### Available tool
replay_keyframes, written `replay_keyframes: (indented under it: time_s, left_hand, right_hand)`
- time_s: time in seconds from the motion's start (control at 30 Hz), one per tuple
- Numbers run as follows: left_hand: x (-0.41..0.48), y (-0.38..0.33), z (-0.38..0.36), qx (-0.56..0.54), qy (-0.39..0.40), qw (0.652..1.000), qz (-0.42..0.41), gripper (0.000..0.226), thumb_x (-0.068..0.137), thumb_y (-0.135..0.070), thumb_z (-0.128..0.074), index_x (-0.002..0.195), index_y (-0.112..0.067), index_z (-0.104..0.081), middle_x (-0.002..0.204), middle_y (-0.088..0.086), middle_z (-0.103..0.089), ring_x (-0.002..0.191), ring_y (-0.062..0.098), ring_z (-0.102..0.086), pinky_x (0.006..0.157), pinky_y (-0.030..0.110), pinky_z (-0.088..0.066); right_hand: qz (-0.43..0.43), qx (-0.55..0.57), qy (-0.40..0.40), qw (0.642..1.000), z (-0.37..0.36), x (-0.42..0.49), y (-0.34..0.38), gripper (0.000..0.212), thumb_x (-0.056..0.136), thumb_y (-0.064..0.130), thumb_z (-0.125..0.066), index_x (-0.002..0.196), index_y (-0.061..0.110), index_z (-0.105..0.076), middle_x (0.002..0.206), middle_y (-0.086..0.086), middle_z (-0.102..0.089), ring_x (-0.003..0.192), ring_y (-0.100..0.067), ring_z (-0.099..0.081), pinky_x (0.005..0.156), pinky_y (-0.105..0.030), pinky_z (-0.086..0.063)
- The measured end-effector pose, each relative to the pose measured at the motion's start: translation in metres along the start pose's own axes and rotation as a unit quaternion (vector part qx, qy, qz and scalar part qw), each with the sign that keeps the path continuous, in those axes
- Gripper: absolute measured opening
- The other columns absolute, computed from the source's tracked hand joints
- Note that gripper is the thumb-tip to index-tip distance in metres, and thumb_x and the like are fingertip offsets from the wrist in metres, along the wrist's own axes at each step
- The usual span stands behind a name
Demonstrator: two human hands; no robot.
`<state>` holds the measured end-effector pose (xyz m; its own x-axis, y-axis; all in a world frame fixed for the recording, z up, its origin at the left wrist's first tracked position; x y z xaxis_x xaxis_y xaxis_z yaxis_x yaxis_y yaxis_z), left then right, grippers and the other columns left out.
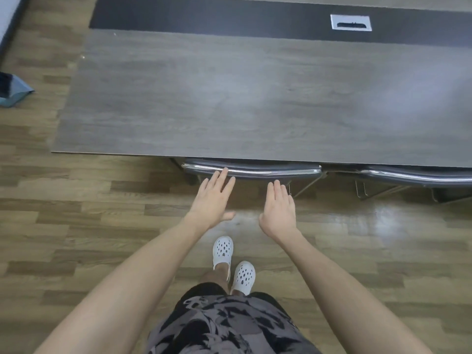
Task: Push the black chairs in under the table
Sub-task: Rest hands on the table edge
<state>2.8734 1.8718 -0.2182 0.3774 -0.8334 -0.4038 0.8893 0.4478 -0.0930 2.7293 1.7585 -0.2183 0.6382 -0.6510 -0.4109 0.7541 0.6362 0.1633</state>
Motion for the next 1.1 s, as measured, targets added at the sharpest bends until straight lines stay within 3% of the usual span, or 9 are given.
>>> replay_keyframes:
  time_s: [0.17,0.5,1.1]
  left_hand:
    - [-0.037,-0.002,-0.015,-0.058,0.055,0.997,0.008,0.089,0.091,-0.065,-0.044,0.156,-0.019,-0.004,0.164,0.003,0.009,0.15,0.021,0.003,0.12,0.043,-0.006]
    - [-0.058,0.046,-0.007,-0.065,0.042,0.997,0.011,0.088,0.093,-0.065,-0.037,0.156,-0.018,0.003,0.164,0.0,0.008,0.15,0.018,0.006,0.121,0.042,-0.003]
    - [-0.098,0.261,-0.014,-0.045,0.043,0.997,-0.049,0.082,0.096,-0.064,-0.029,0.156,-0.015,-0.001,0.164,0.0,0.005,0.15,0.017,0.001,0.121,0.042,-0.007]
  right_hand:
    - [0.033,-0.019,0.006,0.999,-0.007,-0.025,0.002,0.076,0.09,0.024,-0.053,0.153,0.007,-0.015,0.162,-0.01,-0.01,0.149,-0.026,-0.01,0.119,-0.042,-0.015]
    - [0.05,-0.033,0.011,0.998,-0.017,-0.033,0.04,0.067,0.096,0.033,-0.047,0.152,0.009,-0.018,0.16,-0.007,-0.016,0.147,-0.024,-0.016,0.118,-0.041,-0.017]
    - [-0.031,0.006,-0.007,0.999,-0.055,-0.029,0.255,0.056,0.093,0.03,-0.048,0.141,0.008,-0.032,0.145,-0.005,-0.035,0.133,-0.023,-0.033,0.109,-0.039,-0.03]
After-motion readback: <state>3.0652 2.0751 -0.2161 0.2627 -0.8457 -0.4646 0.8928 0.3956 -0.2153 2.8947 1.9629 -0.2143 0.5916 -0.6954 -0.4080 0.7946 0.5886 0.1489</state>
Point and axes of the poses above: each hand's wrist, its own x-axis towards the middle knuckle, its own z-axis out of the back of the hand, y = z × x, the point moved 2 cm from there along x, towards the middle knuckle
